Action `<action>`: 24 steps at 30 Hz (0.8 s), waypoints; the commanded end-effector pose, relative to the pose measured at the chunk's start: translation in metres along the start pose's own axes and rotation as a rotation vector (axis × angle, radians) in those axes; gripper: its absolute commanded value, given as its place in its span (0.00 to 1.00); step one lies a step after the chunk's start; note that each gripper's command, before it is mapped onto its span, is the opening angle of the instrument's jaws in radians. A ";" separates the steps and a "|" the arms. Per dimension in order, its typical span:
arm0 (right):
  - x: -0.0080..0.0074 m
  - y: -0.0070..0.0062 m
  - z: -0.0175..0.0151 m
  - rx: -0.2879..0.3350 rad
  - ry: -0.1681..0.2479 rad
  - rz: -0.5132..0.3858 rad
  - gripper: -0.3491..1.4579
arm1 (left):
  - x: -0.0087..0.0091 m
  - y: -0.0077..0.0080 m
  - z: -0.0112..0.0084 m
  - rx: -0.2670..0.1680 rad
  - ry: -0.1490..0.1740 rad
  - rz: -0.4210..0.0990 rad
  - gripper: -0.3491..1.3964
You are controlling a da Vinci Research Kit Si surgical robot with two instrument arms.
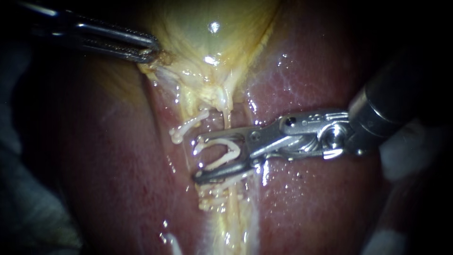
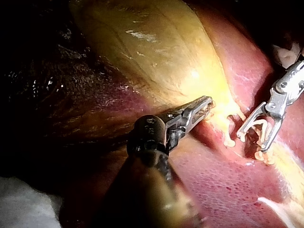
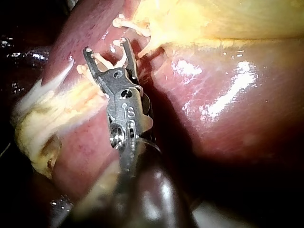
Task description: Clipping third clip right tube
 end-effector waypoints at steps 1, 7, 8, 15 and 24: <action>0.0001 0.0000 -0.0001 -0.002 0.001 0.000 0.46 | 0.0000 0.0000 0.0000 0.000 0.000 0.000 0.00; 0.0004 -0.0007 -0.0014 0.006 0.001 0.002 0.46 | -0.0001 0.0000 -0.0002 -0.001 0.000 0.000 0.00; 0.0005 -0.0008 -0.0018 0.008 0.001 0.003 0.46 | -0.0001 0.0000 -0.0002 -0.001 -0.001 0.001 0.00; 0.0021 -0.0023 -0.0063 0.024 0.019 0.014 0.45 | -0.0002 -0.0001 -0.0008 -0.004 -0.002 0.001 0.00; 0.0011 -0.0004 -0.0088 0.001 0.024 0.018 0.45 | -0.0003 -0.0002 -0.0010 -0.001 0.000 0.000 0.00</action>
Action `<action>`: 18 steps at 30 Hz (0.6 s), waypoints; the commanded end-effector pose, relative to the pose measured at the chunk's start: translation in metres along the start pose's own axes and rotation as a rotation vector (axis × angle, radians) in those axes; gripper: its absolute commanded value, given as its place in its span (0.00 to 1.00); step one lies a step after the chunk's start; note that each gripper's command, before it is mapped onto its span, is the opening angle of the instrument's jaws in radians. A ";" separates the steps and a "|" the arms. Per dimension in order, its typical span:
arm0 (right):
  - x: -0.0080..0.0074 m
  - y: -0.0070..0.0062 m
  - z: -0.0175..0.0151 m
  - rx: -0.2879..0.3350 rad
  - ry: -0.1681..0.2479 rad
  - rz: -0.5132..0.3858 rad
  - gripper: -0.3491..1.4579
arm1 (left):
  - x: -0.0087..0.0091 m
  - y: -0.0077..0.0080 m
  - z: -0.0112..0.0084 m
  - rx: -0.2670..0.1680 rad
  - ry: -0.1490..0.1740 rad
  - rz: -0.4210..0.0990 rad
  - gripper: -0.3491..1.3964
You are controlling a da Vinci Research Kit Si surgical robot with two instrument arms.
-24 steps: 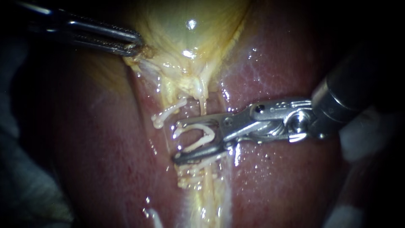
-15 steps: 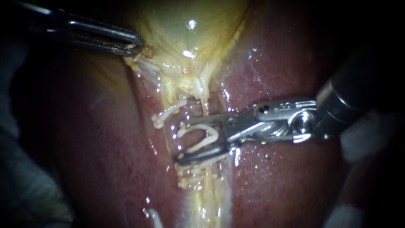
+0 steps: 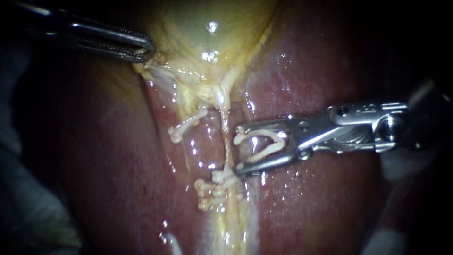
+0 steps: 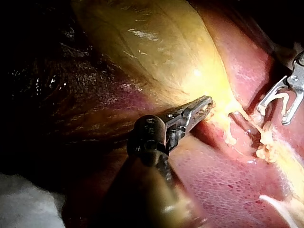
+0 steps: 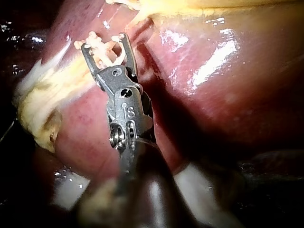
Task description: Clipping third clip right tube
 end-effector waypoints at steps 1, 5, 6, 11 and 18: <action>-0.0002 0.0004 0.0000 -0.006 0.001 0.001 0.45 | 0.0000 0.0000 0.0000 0.000 0.001 0.000 0.00; -0.0009 0.0018 0.0001 -0.020 0.003 0.019 0.45 | 0.0000 0.0000 0.0000 0.000 0.001 0.000 0.00; -0.0012 0.0023 0.0003 -0.023 0.003 0.030 0.45 | 0.0000 0.0000 0.0000 0.000 0.001 0.000 0.00; -0.0025 0.0034 0.0016 -0.036 0.004 0.052 0.45 | 0.0000 0.0000 0.0000 0.001 0.001 -0.001 0.00; -0.0023 0.0037 0.0051 -0.052 0.015 0.080 0.46 | 0.0000 0.0000 0.0000 0.001 0.001 -0.001 0.00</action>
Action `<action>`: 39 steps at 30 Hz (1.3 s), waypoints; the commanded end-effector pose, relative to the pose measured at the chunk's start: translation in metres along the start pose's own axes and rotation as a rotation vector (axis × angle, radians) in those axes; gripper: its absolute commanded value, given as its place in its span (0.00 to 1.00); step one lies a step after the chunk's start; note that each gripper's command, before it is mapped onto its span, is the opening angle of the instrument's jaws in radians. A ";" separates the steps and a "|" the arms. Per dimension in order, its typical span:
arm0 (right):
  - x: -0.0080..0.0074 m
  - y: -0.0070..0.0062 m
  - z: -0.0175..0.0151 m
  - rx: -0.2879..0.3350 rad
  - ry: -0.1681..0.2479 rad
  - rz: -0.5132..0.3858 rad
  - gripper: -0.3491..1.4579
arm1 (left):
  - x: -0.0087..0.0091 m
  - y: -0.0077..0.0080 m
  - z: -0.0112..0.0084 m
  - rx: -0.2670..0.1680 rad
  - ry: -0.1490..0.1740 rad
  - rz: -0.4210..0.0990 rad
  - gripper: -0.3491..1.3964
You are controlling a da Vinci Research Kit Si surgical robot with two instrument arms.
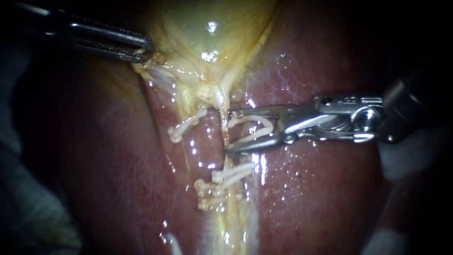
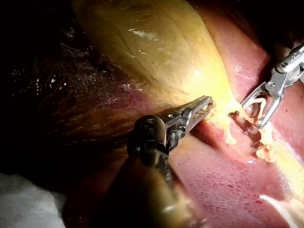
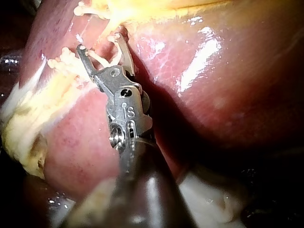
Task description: Clipping third clip right tube
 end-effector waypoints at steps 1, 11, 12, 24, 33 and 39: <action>0.0000 -0.0001 0.0004 0.000 0.006 0.006 0.47 | 0.0000 0.0000 0.0000 0.000 0.000 0.000 0.00; 0.0007 -0.0009 0.0027 0.020 0.080 0.079 0.47 | 0.0000 0.0000 0.0000 0.001 0.000 0.000 0.00; 0.0007 -0.0010 0.0027 0.031 0.092 0.091 0.47 | 0.0000 0.0000 0.0000 0.001 0.000 0.000 0.00; 0.0028 -0.0025 0.0024 0.162 0.217 0.188 0.46 | 0.0000 0.0000 0.0001 0.001 0.000 -0.001 0.00; 0.0032 -0.0022 0.0022 0.184 0.252 0.238 0.42 | 0.0001 0.0000 0.0001 0.002 0.001 -0.001 0.00; 0.0031 -0.0019 0.0019 0.187 0.250 0.255 0.34 | 0.0001 0.0000 0.0002 0.002 0.001 -0.001 0.00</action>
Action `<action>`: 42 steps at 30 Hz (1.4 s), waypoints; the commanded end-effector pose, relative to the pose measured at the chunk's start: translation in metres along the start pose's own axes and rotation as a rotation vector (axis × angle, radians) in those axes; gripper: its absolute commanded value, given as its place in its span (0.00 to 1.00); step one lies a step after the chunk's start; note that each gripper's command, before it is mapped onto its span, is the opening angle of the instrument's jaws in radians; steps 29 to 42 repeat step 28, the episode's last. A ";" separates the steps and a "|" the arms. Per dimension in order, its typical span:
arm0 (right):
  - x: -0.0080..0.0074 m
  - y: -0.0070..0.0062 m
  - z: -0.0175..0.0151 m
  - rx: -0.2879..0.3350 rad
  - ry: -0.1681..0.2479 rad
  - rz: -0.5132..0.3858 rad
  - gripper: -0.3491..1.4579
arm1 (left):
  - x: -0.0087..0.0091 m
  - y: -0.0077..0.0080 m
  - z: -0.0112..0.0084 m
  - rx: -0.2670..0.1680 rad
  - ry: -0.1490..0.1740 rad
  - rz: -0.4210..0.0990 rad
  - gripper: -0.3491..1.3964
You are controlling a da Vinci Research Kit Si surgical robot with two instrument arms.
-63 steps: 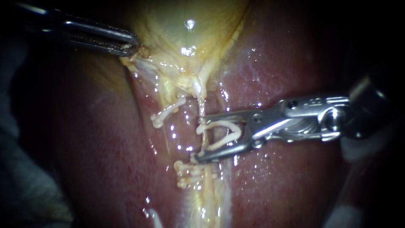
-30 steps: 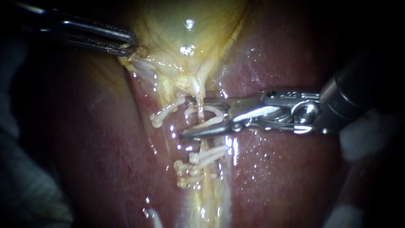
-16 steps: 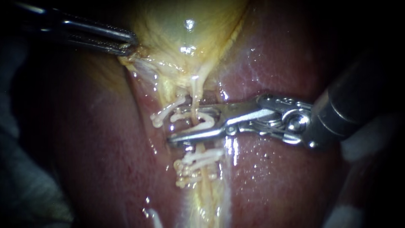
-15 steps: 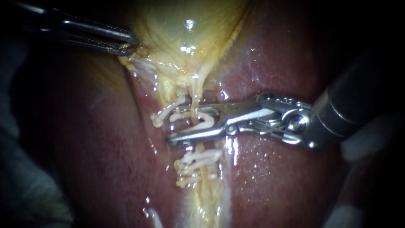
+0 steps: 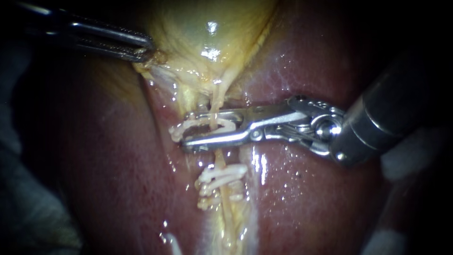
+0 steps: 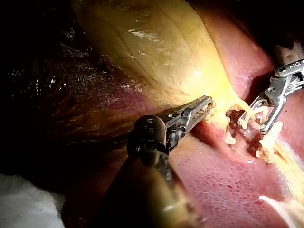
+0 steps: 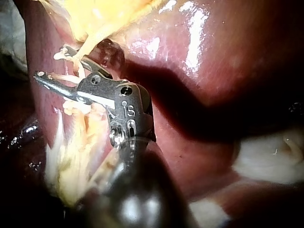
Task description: Clipping third clip right tube
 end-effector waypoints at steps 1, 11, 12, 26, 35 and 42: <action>-0.0001 0.0001 -0.0002 -0.001 -0.001 0.006 0.33 | 0.0000 0.0000 0.0000 0.000 0.000 0.000 0.00; -0.0002 0.0001 -0.0008 0.001 -0.003 0.094 0.00 | 0.0000 0.0000 0.0000 0.000 0.000 0.000 0.00; -0.0002 0.0001 -0.0008 0.001 -0.003 0.100 0.00 | 0.0000 0.0000 0.0000 0.000 0.000 0.000 0.00; -0.0003 0.0000 -0.0009 0.001 -0.004 0.140 0.00 | 0.0000 0.0000 0.0001 0.001 0.000 0.000 0.00; -0.0004 0.0000 -0.0009 0.002 -0.004 0.140 0.00 | 0.0000 0.0000 0.0001 0.001 0.000 0.000 0.00; -0.0004 0.0000 -0.0009 0.002 -0.004 0.140 0.00 | 0.0000 0.0000 0.0001 0.001 0.000 0.000 0.00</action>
